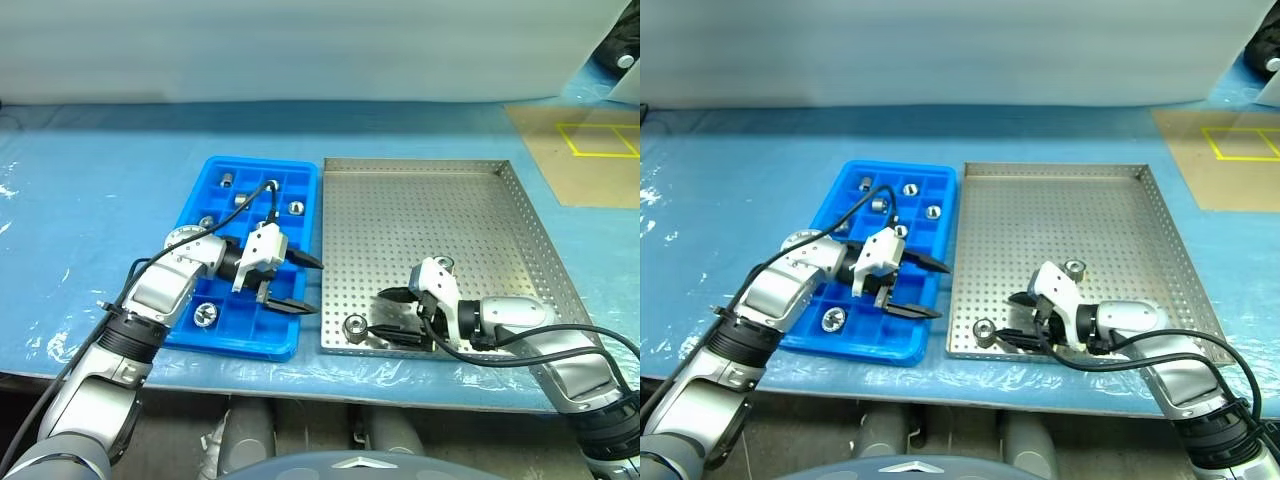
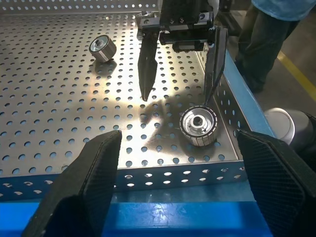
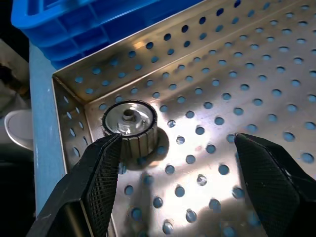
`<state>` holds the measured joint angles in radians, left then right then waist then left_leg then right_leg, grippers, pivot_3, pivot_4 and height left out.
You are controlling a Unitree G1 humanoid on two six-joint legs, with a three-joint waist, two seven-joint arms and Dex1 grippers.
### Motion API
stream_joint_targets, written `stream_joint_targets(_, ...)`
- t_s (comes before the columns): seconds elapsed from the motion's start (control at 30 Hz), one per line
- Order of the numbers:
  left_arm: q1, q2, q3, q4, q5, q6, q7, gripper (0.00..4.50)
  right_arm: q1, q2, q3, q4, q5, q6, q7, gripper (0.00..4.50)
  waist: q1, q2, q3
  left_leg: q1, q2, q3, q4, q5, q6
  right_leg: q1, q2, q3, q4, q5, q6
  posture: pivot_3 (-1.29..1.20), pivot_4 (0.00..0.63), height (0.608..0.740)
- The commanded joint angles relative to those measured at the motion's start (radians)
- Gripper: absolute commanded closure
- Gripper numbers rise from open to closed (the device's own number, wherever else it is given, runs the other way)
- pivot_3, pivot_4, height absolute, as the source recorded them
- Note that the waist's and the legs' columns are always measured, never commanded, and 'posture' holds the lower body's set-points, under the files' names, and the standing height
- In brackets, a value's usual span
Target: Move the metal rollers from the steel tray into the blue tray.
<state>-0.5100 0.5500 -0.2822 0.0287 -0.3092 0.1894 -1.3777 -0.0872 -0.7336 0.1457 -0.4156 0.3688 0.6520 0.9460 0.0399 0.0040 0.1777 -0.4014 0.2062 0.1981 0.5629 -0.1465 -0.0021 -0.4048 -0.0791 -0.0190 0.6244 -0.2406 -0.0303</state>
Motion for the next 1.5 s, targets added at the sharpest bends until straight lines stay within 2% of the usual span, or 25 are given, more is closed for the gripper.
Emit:
stream_joint_targets(0.03, 0.014, 0.021, 0.007, -0.064, -0.002, 0.023, 0.012, 0.59, -0.031, 0.003, 0.027, -0.018, 0.001, -0.021, 0.018, 0.78, 0.001, 0.0, 0.0, 0.0, 0.0, 0.0, 0.0, 0.0, 0.0, 0.0, 0.0, 0.0, 0.0, 0.0, 0.0, -0.17, 0.15, 0.74)
stream_joint_targets(0.37, 0.073, 0.067, 0.032, -0.158, -0.021, 0.091, 0.052, 0.59, -0.064, -0.015, 0.088, 0.033, -0.012, -0.042, 0.073, 0.78, 0.004, 0.0, 0.0, 0.0, 0.0, -0.001, 0.0, 0.0, 0.0, 0.0, 0.0, 0.0, 0.0, 0.0, 0.0, -0.13, 0.15, 0.74)
stream_joint_targets(0.73, 0.093, 0.081, 0.026, -0.139, 0.003, 0.053, 0.063, 0.59, -0.081, 0.014, 0.133, 0.149, -0.058, -0.1, 0.099, 0.78, 0.004, 0.0, -0.001, 0.001, 0.0, -0.001, 0.0, 0.0, 0.0, 0.001, 0.0, 0.0, 0.0, 0.0, 0.0, -0.12, 0.15, 0.74)
stream_joint_targets(0.83, 0.093, 0.083, 0.024, -0.133, 0.005, 0.046, 0.065, 0.54, -0.077, 0.016, 0.141, 0.158, -0.067, -0.117, 0.106, 1.34, 0.004, 0.0, -0.001, 0.002, 0.0, -0.001, 0.0, 0.0, 0.0, 0.002, 0.0, 0.0, 0.0, 0.0, 0.0, -0.12, 0.15, 0.74)
stream_joint_targets(0.93, 0.093, 0.082, 0.022, -0.126, 0.009, 0.039, 0.066, 0.54, -0.075, 0.023, 0.142, 0.162, -0.074, -0.122, 0.1, 2.12, 0.004, 0.0, -0.001, 0.003, 0.0, -0.001, 0.0, 0.0, 0.0, 0.003, 0.0, 0.0, 0.0, 0.0, 0.0, -0.12, 0.15, 0.74)
stream_joint_targets(1.13, 0.088, 0.076, 0.016, -0.101, 0.024, 0.015, 0.068, 0.54, -0.088, 0.037, 0.135, 0.18, -0.104, -0.147, 0.074, 4.0, 0.003, 0.001, -0.001, 0.004, 0.0, -0.002, 0.0, 0.0, 0.0, 0.004, 0.0, 0.0, 0.0, 0.0, 0.0, -0.12, 0.15, 0.74)
stream_joint_targets(1.2, 0.086, 0.075, 0.016, -0.094, 0.027, 0.009, 0.067, 0.54, -0.089, 0.038, 0.126, 0.176, -0.093, -0.146, 0.081, 4.0, 0.004, 0.001, -0.001, 0.004, 0.0, -0.002, 0.0, 0.0, 0.0, 0.004, 0.0, 0.0, 0.0, 0.0, 0.0, -0.12, 0.15, 0.74)
stream_joint_targets(1.23, 0.084, 0.075, 0.017, -0.091, 0.027, 0.007, 0.065, 0.54, -0.092, 0.041, 0.122, 0.178, -0.092, -0.142, 0.077, 4.49, 0.004, 0.001, -0.001, 0.004, 0.0, -0.002, 0.0, 0.0, 0.0, 0.004, 0.0, 0.0, 0.0, 0.0, 0.0, -0.12, 0.15, 0.74)
stream_joint_targets(1.4, 0.076, 0.076, 0.024, -0.08, 0.021, 0.009, 0.064, 0.54, -0.1, 0.031, 0.117, 0.184, -0.107, -0.132, 0.069, 4.5, 0.004, 0.001, -0.001, 0.004, 0.0, -0.001, 0.0, 0.0, 0.0, 0.004, 0.0, 0.0, 0.0, 0.0, 0.0, -0.13, 0.15, 0.74)
stream_joint_targets(1.5, 0.08, 0.082, 0.022, -0.086, 0.024, 0.006, 0.062, 0.54, -0.078, -0.013, 0.097, 0.163, -0.077, -0.114, 0.116, 4.5, 0.005, 0.001, -0.001, 0.004, 0.0, -0.002, 0.0, 0.0, 0.0, 0.004, 0.0, 0.0, 0.0, 0.0, 0.0, -0.12, 0.15, 0.74)
